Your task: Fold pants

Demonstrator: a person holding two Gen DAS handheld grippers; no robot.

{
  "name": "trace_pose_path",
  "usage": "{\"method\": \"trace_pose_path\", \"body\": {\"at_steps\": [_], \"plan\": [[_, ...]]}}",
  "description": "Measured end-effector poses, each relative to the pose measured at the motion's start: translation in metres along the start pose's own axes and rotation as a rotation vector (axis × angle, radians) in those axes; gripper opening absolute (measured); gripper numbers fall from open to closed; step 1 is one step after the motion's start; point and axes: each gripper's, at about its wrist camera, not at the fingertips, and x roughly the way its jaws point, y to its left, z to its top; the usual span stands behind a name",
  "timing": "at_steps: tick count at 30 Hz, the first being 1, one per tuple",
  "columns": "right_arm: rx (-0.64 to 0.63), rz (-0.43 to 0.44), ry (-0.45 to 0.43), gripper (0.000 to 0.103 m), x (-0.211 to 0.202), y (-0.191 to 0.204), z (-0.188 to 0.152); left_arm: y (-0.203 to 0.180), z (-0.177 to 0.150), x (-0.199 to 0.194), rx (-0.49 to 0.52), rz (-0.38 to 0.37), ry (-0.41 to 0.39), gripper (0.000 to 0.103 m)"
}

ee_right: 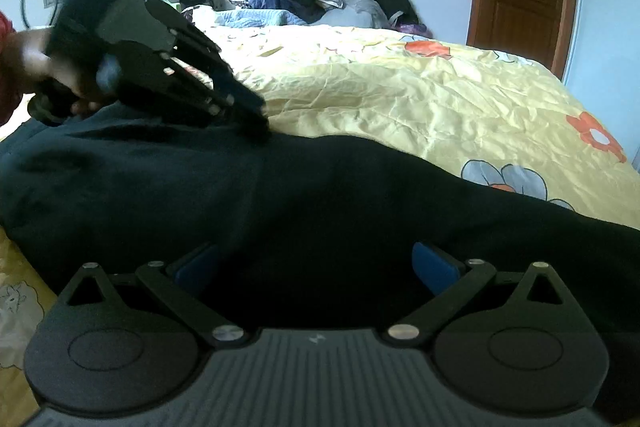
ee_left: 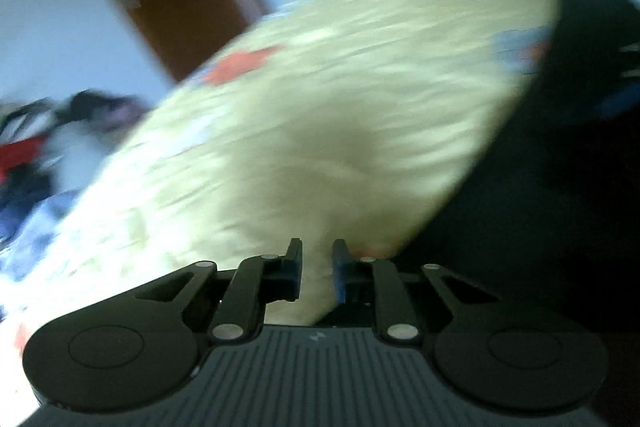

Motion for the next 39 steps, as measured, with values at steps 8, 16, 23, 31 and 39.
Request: {"method": "trace_pose_path", "body": {"at_steps": [8, 16, 23, 31, 39], "plan": [[-0.001, 0.0, 0.003, 0.103, -0.002, 0.0, 0.0, -0.027, -0.005, -0.058, -0.155, -0.167, -0.168, 0.078], [0.007, 0.002, 0.025, 0.103, -0.006, -0.006, 0.005, -0.025, -0.028, -0.035, -0.356, -0.121, -0.038, 0.08], [0.074, -0.179, 0.071, 0.103, -0.013, -0.031, 0.046, 0.02, -0.049, -0.046, -0.578, 0.069, -0.012, 0.08], [-0.05, -0.31, 0.185, 0.103, 0.023, -0.045, 0.048, -0.014, -0.053, -0.066, -0.548, 0.002, -0.031, 0.089], [0.151, -0.308, 0.113, 0.103, -0.03, -0.068, 0.026, -0.053, -0.053, -0.094, -0.611, -0.052, -0.116, 0.093]]}}
